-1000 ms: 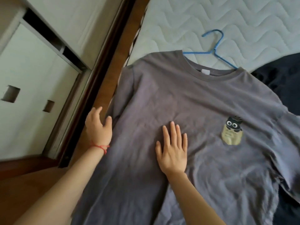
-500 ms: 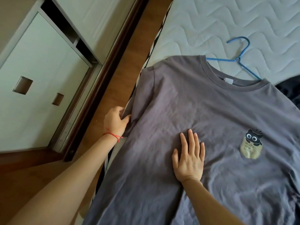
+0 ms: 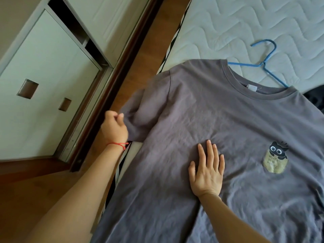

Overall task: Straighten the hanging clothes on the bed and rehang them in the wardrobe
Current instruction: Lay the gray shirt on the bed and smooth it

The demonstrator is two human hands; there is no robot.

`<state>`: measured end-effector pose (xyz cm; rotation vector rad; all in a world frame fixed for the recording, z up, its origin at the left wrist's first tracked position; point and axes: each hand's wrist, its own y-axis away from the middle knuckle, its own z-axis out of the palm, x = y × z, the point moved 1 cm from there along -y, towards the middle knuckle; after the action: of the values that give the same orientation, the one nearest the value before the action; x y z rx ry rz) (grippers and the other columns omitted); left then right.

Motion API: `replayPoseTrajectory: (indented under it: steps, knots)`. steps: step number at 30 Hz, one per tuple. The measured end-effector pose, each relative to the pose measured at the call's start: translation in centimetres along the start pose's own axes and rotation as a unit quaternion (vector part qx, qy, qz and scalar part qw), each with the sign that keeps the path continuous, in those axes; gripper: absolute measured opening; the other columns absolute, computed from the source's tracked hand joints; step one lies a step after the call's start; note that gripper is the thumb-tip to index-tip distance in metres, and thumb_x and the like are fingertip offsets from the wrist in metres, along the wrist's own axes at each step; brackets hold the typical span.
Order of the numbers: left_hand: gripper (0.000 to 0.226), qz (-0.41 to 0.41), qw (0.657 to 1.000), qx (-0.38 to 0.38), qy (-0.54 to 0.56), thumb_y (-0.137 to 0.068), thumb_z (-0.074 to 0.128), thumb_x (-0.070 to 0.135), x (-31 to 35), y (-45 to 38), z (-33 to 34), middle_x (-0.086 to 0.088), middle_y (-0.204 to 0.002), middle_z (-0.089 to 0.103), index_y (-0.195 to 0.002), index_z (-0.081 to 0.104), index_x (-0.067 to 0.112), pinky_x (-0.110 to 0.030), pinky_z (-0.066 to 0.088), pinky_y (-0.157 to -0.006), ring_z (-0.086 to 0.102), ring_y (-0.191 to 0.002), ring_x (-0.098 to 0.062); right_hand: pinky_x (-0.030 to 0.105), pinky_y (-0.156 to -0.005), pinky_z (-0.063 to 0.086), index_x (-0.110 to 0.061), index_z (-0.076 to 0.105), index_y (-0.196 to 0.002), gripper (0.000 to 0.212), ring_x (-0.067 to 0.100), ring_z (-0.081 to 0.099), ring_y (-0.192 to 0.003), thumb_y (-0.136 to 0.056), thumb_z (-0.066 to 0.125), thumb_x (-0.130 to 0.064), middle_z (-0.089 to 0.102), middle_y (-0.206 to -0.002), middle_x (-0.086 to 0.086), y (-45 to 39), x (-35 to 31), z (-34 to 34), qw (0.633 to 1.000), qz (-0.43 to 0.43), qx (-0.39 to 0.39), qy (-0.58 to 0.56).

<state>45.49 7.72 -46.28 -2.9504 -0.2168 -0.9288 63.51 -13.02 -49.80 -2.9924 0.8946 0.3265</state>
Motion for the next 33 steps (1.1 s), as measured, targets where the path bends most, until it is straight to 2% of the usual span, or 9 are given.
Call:
replayPoseTrajectory:
  steps: [2,5,10,12,15,19,22,29,33]
  knots:
    - [0.03,-0.049,0.998,0.042,0.024,-0.094,0.048,0.019,-1.5,-0.9,-1.2,-0.032,-0.099,0.06,-0.099,0.052,-0.01,-0.038,0.036,-0.072,0.056,-0.092,-0.043,0.045,-0.11,0.014,-0.01,0.048,-0.132,0.057,0.028,0.025,-0.134,-0.082,0.036,-0.035,0.042,-0.144,0.016,0.0,0.1,0.0,1.0,0.0,0.0,0.001]
    - [0.028,-0.048,0.999,0.008,0.013,-0.093,0.049,0.017,-3.1,-1.8,-1.8,-0.032,-0.097,0.06,-0.099,0.053,-0.009,-0.033,0.034,-0.069,0.056,-0.091,-0.043,0.046,-0.11,0.014,-0.01,0.049,-0.132,0.057,0.027,0.025,-0.134,-0.082,0.036,-0.036,0.041,-0.144,0.016,0.1,0.1,0.0,1.0,0.003,-0.002,0.002]
    - [0.038,-0.079,0.996,-0.031,-0.036,-0.091,0.054,0.019,-2.0,-1.8,-0.8,-0.026,-0.123,0.053,-0.119,0.047,-0.005,-0.045,0.04,-0.093,0.049,-0.116,-0.04,0.045,-0.111,0.013,-0.01,0.048,-0.133,0.058,0.027,0.024,-0.135,-0.082,0.035,-0.036,0.04,-0.145,0.016,0.1,0.1,-0.1,1.0,0.004,-0.009,0.001]
    - [0.046,0.002,0.997,-0.023,-0.068,-0.091,0.053,0.025,-0.3,-0.4,-0.6,-0.022,-0.135,0.046,-0.127,0.045,-0.001,-0.046,0.036,-0.103,0.041,-0.127,-0.037,0.045,-0.111,0.013,-0.011,0.048,-0.133,0.058,0.028,0.026,-0.135,-0.082,0.035,-0.036,0.041,-0.145,0.016,0.1,0.0,-0.2,1.0,0.004,-0.012,0.002]
    - [0.046,0.185,0.977,-0.063,-0.091,-0.09,0.046,0.033,2.9,4.3,0.8,-0.018,-0.143,0.043,-0.128,0.05,0.007,-0.05,0.03,-0.108,0.035,-0.135,-0.036,0.044,-0.111,0.013,-0.011,0.049,-0.132,0.058,0.032,0.035,-0.134,-0.082,0.035,-0.036,0.04,-0.145,0.015,0.1,0.0,-0.4,1.0,0.007,-0.023,0.001]
    - [0.052,0.368,0.891,-0.184,-0.192,-0.087,0.038,0.044,3.4,10.7,3.2,-0.01,-0.144,0.043,-0.13,0.051,0.017,-0.062,0.031,-0.102,0.039,-0.134,-0.033,0.043,-0.112,0.01,-0.012,0.047,-0.134,0.058,0.032,0.035,-0.135,-0.083,0.034,-0.037,0.038,-0.147,0.014,0.2,0.1,-0.6,0.999,0.01,-0.035,-0.005]
    - [0.059,0.401,0.849,-0.213,-0.271,-0.087,0.035,0.046,0.4,11.0,3.4,-0.011,-0.148,0.037,-0.14,0.038,0.018,-0.063,0.029,-0.104,0.037,-0.136,-0.029,0.042,-0.113,0.008,-0.013,0.044,-0.136,0.059,0.03,0.032,-0.137,-0.084,0.033,-0.038,0.035,-0.149,0.012,0.4,0.2,-0.9,0.999,0.011,-0.045,-0.023]
    - [0.064,0.372,0.847,-0.207,-0.319,-0.09,0.043,0.044,0.1,11.8,2.1,-0.018,-0.15,0.03,-0.142,0.031,0.01,-0.06,0.02,-0.108,0.028,-0.139,-0.034,0.04,-0.117,0.005,-0.022,0.028,-0.145,0.054,0.022,0.015,-0.145,-0.094,0.041,-0.034,0.021,-0.156,0.003,2.8,2.1,-1.7,0.996,0.009,-0.079,-0.05]
    - [0.064,0.434,0.83,-0.178,-0.303,-0.088,0.033,0.047,-1.3,17.1,0.6,-0.015,-0.15,0.031,-0.142,0.031,0.013,-0.058,0.023,-0.109,0.031,-0.139,-0.031,0.041,-0.116,0.006,-0.019,0.027,-0.146,0.056,0.024,0.014,-0.145,-0.093,0.04,-0.036,0.021,-0.155,0.006,7.3,3.6,-2.6,0.993,0.069,-0.068,-0.065]
